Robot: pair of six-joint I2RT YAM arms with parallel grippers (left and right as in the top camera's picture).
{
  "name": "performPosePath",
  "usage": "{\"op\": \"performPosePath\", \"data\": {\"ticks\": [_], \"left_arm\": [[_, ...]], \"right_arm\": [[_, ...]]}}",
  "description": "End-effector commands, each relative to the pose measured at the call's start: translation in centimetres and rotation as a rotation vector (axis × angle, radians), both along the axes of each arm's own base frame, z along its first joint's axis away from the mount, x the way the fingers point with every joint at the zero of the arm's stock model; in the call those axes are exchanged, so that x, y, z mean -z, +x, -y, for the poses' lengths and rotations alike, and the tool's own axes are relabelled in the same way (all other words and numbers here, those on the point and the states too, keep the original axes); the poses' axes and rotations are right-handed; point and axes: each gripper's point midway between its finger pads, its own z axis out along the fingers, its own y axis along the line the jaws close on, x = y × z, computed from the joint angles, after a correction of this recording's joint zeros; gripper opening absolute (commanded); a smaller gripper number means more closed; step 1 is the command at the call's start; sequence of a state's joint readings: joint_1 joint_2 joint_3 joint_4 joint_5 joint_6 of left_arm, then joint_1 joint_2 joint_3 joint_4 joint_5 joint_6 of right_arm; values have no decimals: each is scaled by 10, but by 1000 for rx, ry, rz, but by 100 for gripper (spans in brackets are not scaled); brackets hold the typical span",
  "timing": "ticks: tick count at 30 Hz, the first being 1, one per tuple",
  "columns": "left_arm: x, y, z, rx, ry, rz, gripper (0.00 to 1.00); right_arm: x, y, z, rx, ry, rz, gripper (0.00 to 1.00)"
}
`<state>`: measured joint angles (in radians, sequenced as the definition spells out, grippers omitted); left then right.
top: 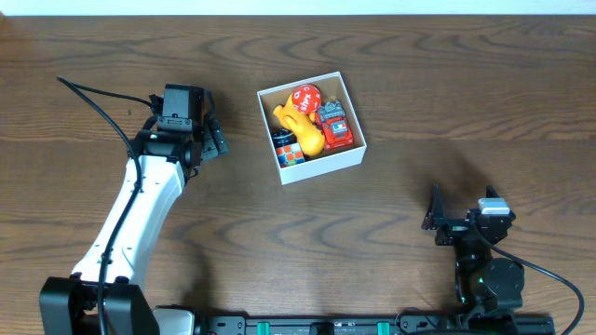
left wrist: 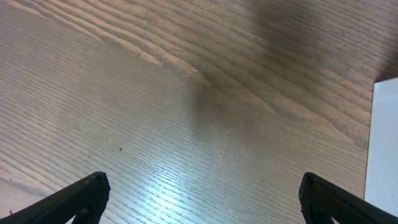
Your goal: Pack container
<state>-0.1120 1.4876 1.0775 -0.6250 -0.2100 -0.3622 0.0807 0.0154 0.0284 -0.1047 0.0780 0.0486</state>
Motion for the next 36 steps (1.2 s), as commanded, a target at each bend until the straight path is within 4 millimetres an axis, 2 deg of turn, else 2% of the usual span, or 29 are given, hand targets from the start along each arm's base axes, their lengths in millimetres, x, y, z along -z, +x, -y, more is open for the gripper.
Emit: {"op": "performPosePath", "data": {"ticks": [1, 4, 7, 11, 13, 16, 19, 21, 23, 26, 30, 33, 36], "left_arm": [[1, 1, -4, -2, 15, -7, 98], [-2, 1, -3, -1, 15, 0, 98], [-18, 0, -3, -1, 9, 50, 98], [-62, -10, -5, -2, -4, 170, 98], [-92, -20, -6, -3, -13, 259, 98], [-143, -41, -8, -4, -32, 429, 98], [-193, -73, -11, -5, -52, 610, 98], [-220, -98, -14, -6, -64, 720, 98], [-237, -127, -17, -7, -72, 797, 98], [-244, -172, -22, -7, -79, 859, 98], [-232, -214, -27, -7, -82, 882, 98], [-215, -231, -28, -8, -83, 885, 98], [-197, -235, -29, -8, -83, 881, 98]], "right_arm": [[1, 0, 1, 2, 8, 6, 99], [1, 0, 1, 2, 8, 6, 99], [1, 0, 1, 3, 8, 6, 99], [1, 0, 1, 2, 8, 6, 99], [1, 0, 1, 3, 8, 6, 99], [1, 0, 1, 2, 8, 6, 99], [0, 0, 1, 2, 8, 6, 99], [1, 0, 1, 2, 8, 6, 99], [0, 0, 1, 3, 8, 6, 99], [1, 0, 1, 2, 8, 6, 99], [0, 0, 1, 3, 8, 6, 99], [0, 0, 1, 2, 8, 6, 99], [1, 0, 1, 2, 8, 6, 99]]}}
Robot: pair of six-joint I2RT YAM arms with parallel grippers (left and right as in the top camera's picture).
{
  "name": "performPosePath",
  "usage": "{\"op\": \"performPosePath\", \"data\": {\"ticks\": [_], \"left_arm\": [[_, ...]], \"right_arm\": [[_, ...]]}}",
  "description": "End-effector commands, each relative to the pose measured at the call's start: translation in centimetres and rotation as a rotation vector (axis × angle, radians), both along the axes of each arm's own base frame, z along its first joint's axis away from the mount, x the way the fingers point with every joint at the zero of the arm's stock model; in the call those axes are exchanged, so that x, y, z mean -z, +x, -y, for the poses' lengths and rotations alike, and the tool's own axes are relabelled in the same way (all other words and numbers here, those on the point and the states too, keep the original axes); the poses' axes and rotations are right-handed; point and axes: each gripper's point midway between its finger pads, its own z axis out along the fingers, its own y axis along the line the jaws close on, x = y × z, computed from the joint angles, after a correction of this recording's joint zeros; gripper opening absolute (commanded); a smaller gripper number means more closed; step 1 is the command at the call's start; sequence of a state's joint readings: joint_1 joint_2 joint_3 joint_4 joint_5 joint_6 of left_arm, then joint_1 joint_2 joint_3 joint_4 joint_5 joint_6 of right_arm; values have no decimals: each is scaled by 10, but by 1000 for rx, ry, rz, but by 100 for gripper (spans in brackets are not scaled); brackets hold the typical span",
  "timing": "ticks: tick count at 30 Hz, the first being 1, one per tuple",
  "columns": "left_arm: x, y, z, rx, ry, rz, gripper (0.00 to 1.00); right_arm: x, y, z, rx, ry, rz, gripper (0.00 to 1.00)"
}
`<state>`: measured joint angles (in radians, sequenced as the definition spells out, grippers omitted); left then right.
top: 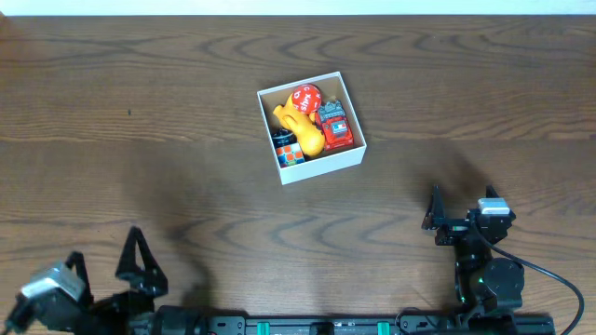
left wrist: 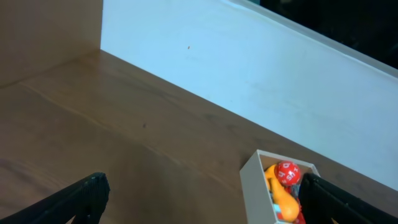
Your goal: Pack container
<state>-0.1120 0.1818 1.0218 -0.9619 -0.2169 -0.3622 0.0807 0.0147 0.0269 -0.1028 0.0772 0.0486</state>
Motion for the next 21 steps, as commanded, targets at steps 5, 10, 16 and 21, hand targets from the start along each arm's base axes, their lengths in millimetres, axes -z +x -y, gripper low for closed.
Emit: {"op": "performPosePath", "data": {"ticks": [5, 10, 16, 21], "left_arm": [[63, 17, 1, -11, -1, -60, 98], [96, 57, 5, -11, -4, -34, 98], [120, 100, 9, -11, -17, 86, 98], [142, 117, 7, -27, -23, 133, 98]], "right_arm": [[0, 0, 1, 3, 7, 5, 99], [0, 0, 1, 3, 7, 5, 99], [0, 0, 1, 3, 7, 5, 99], [0, 0, 1, 3, 7, 5, 99]]}}
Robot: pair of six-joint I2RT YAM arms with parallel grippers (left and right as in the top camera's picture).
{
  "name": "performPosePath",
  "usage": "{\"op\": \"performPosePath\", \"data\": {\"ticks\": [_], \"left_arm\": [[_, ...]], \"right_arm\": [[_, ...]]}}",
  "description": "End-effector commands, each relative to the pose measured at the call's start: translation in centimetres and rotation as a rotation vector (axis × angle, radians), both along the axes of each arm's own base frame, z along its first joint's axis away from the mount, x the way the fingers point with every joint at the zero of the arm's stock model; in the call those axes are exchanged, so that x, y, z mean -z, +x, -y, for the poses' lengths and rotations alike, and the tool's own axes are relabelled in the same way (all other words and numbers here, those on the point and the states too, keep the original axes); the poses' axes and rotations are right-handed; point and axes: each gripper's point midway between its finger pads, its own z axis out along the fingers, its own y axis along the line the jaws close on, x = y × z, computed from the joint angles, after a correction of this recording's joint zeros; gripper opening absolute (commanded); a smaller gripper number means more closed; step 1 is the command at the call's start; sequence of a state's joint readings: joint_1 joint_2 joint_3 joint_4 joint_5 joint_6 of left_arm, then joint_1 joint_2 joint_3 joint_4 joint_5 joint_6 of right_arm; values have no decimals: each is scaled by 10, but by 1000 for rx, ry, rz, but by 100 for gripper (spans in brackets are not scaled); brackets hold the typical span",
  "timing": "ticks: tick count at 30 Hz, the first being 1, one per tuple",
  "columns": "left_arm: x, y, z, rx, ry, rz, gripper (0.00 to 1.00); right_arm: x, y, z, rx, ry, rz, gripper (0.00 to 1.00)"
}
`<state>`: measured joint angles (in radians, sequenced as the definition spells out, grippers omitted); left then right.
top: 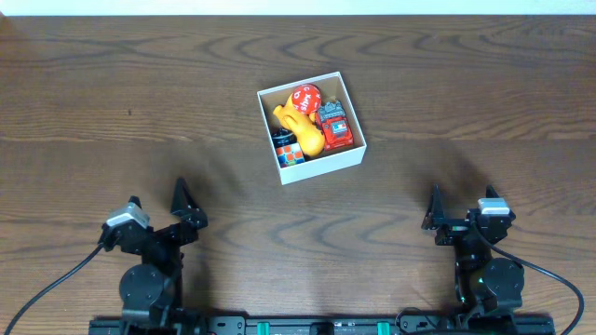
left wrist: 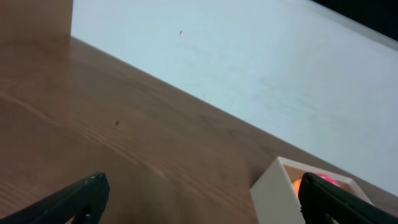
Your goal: Pack container
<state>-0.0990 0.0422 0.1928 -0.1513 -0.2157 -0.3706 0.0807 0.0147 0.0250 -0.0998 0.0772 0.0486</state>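
The white box [top: 321, 165] sits at the table's centre back. It holds a red ball [top: 304, 97], a yellow toy [top: 300, 126], a red toy car [top: 335, 126] and a colour cube [top: 286, 147]. My left gripper [top: 156, 207] is folded back at the front left, open and empty, well short of the box. Its wrist view looks low across the wood at the box's near corner [left wrist: 280, 186], with the red ball [left wrist: 323, 180] just showing and the gripper [left wrist: 202, 208] holding nothing. At the front right, my right gripper [top: 463, 207] stands open and empty.
Brown wood table [top: 112, 93] all around the box. A pale wall [left wrist: 249, 68] runs behind the table's far edge. Both arm bases sit at the front edge.
My left arm was low in the front left corner. It now stands further right and up, folded over its base. The box, its contents and the right arm are unchanged.
At first my left arm reached out with its open gripper over bare wood just left of the filled box. Then it was drawn back to the front left corner. Now it sits folded at the front, mirroring the still right arm.
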Motion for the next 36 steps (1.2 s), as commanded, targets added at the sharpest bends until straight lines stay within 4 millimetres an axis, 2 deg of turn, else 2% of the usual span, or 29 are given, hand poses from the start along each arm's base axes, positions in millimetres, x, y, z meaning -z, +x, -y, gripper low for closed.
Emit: {"op": "performPosePath", "data": {"ticks": [1, 7, 16, 28, 36], "left_arm": [[11, 4, -5, -22, -3, 15, 98], [21, 5, -13, -54, 12, 7, 98], [30, 6, -11, -37, 64, -11, 98], [61, 11, 6, 85, 262, -103, 98], [62, 12, 10, 117, 316, -106, 98]], "right_arm": [[0, 0, 1, 3, 7, 4, 99], [0, 0, 1, 3, 7, 4, 99], [0, 0, 1, 3, 7, 4, 99], [0, 0, 1, 3, 7, 4, 99], [0, 0, 1, 3, 7, 4, 99]]}}
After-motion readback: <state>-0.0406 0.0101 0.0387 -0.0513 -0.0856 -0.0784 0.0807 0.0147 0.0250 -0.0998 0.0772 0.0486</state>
